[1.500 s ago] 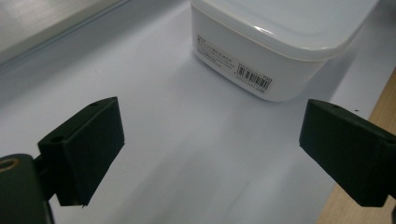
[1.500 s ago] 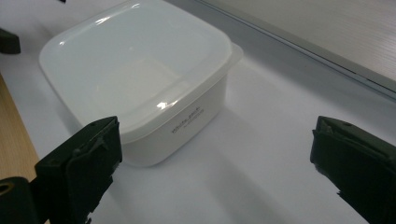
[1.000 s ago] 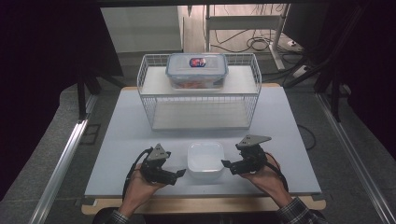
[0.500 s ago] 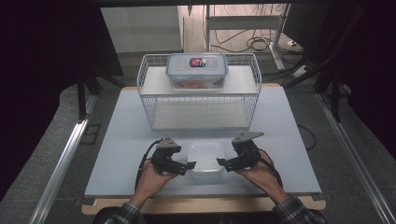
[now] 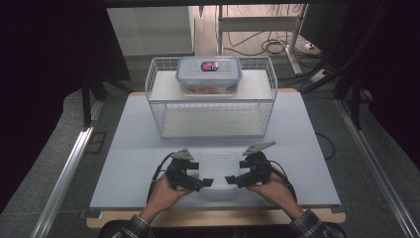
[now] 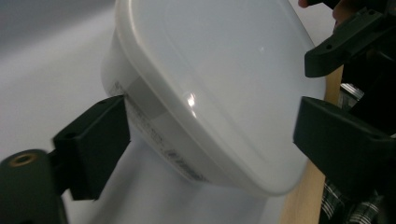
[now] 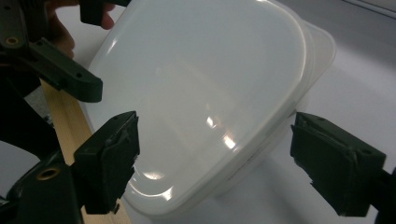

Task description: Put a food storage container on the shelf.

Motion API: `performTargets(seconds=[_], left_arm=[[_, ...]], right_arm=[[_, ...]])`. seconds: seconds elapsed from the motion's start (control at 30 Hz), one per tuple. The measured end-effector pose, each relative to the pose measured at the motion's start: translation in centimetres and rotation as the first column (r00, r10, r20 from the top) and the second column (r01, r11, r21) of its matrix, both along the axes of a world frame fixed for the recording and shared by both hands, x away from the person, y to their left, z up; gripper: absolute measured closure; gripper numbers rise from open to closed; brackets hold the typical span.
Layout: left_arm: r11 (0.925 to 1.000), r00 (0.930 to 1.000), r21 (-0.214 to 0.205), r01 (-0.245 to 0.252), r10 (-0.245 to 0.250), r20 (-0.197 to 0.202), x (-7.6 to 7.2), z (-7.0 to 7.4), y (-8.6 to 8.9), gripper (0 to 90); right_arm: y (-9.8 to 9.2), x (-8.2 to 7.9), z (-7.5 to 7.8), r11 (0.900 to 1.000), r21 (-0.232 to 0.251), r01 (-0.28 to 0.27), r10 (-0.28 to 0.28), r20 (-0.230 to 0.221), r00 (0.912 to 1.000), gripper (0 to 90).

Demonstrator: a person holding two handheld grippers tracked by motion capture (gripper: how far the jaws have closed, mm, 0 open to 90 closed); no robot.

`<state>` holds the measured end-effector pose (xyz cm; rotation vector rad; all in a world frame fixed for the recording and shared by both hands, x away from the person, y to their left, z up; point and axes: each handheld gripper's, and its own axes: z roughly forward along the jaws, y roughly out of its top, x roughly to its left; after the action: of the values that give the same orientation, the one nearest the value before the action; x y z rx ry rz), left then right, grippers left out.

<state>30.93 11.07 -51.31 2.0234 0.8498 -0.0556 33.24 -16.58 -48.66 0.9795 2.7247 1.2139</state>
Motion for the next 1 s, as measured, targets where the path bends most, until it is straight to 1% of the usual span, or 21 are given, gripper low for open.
performTargets(seconds=[0.03,0.07,0.1,0.13,0.17,0.2,0.23,0.27,0.3,0.33,0.4,0.43,0.53,0.57,0.6,0.63,0.7,0.73,0.8,0.83,1.0], left_arm=[[0.9999,0.9997,-0.015,-0.008,0.008,-0.025,-0.2,0.0,0.4,19.3],[0.9999,0.9997,-0.015,-0.008,0.008,-0.025,-0.2,0.0,0.4,21.8],[0.9997,0.9993,-0.021,-0.010,0.010,-0.036,-0.3,0.0,0.6,24.5],[0.9996,0.9989,-0.023,-0.013,0.012,-0.045,-0.4,0.1,0.8,24.5],[0.9993,0.9992,-0.025,-0.027,0.026,-0.029,-0.7,0.5,1.1,31.5],[0.9993,0.9992,-0.025,-0.027,0.026,-0.029,-0.7,0.5,1.1,39.4],[0.9975,0.9980,-0.031,-0.063,0.063,0.002,-1.1,1.0,1.5,48.6],[0.9974,0.9978,-0.029,-0.066,0.066,-0.008,-1.1,1.1,1.5,52.4],[0.9974,0.9978,-0.029,-0.066,0.066,-0.008,-1.1,1.1,1.5,54.4],[0.9963,0.9970,-0.041,-0.076,0.075,-0.019,-1.2,1.0,1.6,54.4],[0.9931,0.9947,-0.071,-0.093,0.090,-0.050,-1.1,0.9,1.9,58.5],[0.9892,0.9924,-0.094,-0.113,0.107,-0.060,-1.2,0.9,2.1,62.9],[0.9859,0.9901,-0.106,-0.129,0.122,-0.070,-1.2,1.0,2.2,67.4],[0.9812,0.9875,-0.129,-0.143,0.133,-0.084,-1.3,1.1,2.3,73.6],[0.9812,0.9875,-0.129,-0.143,0.133,-0.084,-1.3,1.1,2.3,76.5],[0.9796,0.9868,-0.138,-0.146,0.134,-0.091,-1.2,1.0,2.5,78.3],[0.9758,0.9847,-0.157,-0.153,0.137,-0.108,-1.2,0.8,2.6,78.9],[0.9758,0.9847,-0.157,-0.153,0.137,-0.108,-1.2,0.8,2.6,79.2],[0.9753,0.9841,-0.148,-0.164,0.152,-0.092,-1.3,0.8,2.6,79.8],[0.9776,0.9846,-0.125,-0.169,0.162,-0.064,-1.4,1.0,2.4,80.6],[0.9762,0.9823,-0.112,-0.186,0.182,-0.045,-1.6,1.1,2.3,80.6]], right_arm=[[0.0,-0.4,0.2,0.9999,-0.008,0.009,-0.009,0.012,0.9999,22.8],[0.0,-0.4,0.2,0.9999,-0.008,0.009,-0.009,0.012,0.9999,22.8],[-0.3,-0.6,0.5,0.9997,-0.010,0.020,-0.020,0.021,0.9996,29.6],[-0.3,-0.6,0.5,0.9997,-0.010,0.020,-0.020,0.021,0.9996,29.6],[-0.6,-0.8,0.8,0.9994,0.002,0.035,-0.035,0.021,0.9992,37.0],[-0.6,-0.8,0.8,0.9994,0.002,0.035,-0.035,0.021,0.9992,37.0],[-1.1,-0.9,1.0,0.9978,0.015,0.065,-0.066,0.035,0.9972,45.8],[-1.3,-0.8,1.0,0.9972,0.022,0.071,-0.072,0.015,0.9973,49.3],[-1.3,-0.8,1.0,0.9972,0.022,0.071,-0.072,0.015,0.9973,49.3],[-1.5,-0.7,1.1,0.9963,0.037,0.078,-0.078,0.004,0.9969,52.3],[-1.8,-0.7,1.1,0.9936,0.057,0.097,-0.096,-0.021,0.9952,57.2],[-2.0,-0.7,1.2,0.9897,0.075,0.122,-0.119,-0.042,0.9920,61.3],[-2.1,-0.8,1.4,0.9871,0.081,0.138,-0.136,-0.029,0.9902,65.2],[-2.3,-0.9,1.7,0.9838,0.092,0.154,-0.154,-0.011,0.9880,70.5],[-2.3,-0.9,1.7,0.9838,0.092,0.154,-0.154,-0.011,0.9880,70.5],[-2.4,-0.9,1.7,0.9826,0.096,0.159,-0.160,0.001,0.9872,74.1],[-2.5,-0.9,1.6,0.9811,0.106,0.162,-0.163,0.003,0.9866,74.5],[-2.5,-0.9,1.6,0.9811,0.106,0.162,-0.163,0.003,0.9866,74.5],[-2.5,-1.0,1.6,0.9793,0.110,0.170,-0.171,0.003,0.9853,75.9],[-2.4,-1.1,1.5,0.9778,0.113,0.177,-0.179,0.009,0.9838,77.7],[-2.3,-1.1,1.4,0.9763,0.114,0.184,-0.188,0.027,0.9817,78.0]])
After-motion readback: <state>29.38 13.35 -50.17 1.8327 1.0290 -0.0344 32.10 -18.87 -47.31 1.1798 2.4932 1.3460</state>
